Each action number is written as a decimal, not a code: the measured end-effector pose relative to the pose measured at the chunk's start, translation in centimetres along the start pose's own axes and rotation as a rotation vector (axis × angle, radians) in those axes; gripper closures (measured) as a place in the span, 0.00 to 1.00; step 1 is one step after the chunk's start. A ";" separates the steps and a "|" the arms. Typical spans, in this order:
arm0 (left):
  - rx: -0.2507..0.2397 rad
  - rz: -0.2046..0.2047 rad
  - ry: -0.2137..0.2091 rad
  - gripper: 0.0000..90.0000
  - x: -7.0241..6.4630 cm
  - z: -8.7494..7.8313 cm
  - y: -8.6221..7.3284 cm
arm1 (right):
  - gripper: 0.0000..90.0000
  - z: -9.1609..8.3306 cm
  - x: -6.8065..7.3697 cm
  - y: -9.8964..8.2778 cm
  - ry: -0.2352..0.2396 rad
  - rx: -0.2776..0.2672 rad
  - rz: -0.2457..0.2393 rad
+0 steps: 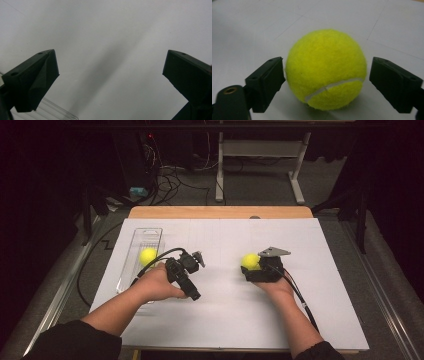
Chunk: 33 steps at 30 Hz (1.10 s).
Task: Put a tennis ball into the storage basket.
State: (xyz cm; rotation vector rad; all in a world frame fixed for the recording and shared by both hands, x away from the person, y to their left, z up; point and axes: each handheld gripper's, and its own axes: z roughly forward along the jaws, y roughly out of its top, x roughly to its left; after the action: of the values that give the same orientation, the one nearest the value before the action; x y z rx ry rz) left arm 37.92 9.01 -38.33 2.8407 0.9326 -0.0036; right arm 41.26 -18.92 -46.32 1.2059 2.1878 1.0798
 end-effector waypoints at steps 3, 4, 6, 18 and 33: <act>-0.001 0.001 0.000 0.01 0.0 0.0 0.0 | 0.24 0.2 0.0 -0.1 0.008 0.012 0.004; 0.000 0.001 -0.001 0.01 0.0 0.0 0.0 | 0.27 0.2 0.0 -0.1 0.011 0.018 0.003; -0.001 0.001 -0.002 0.01 0.1 0.0 0.0 | 0.29 0.2 0.0 -0.1 0.012 0.023 -0.003; -0.004 0.005 0.001 0.01 -0.2 -0.1 0.0 | 0.30 -3.5 1.5 -0.6 0.018 -0.086 -0.042; -0.011 0.004 0.000 0.01 -0.8 -0.4 0.2 | 0.30 -8.2 3.4 -5.2 0.036 -0.154 -0.060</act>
State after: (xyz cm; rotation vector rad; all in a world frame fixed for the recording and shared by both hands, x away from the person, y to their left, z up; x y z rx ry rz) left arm 37.35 8.48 -37.91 2.8326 0.9235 0.0015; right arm 31.33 -21.27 -45.41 1.0550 2.1099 1.2293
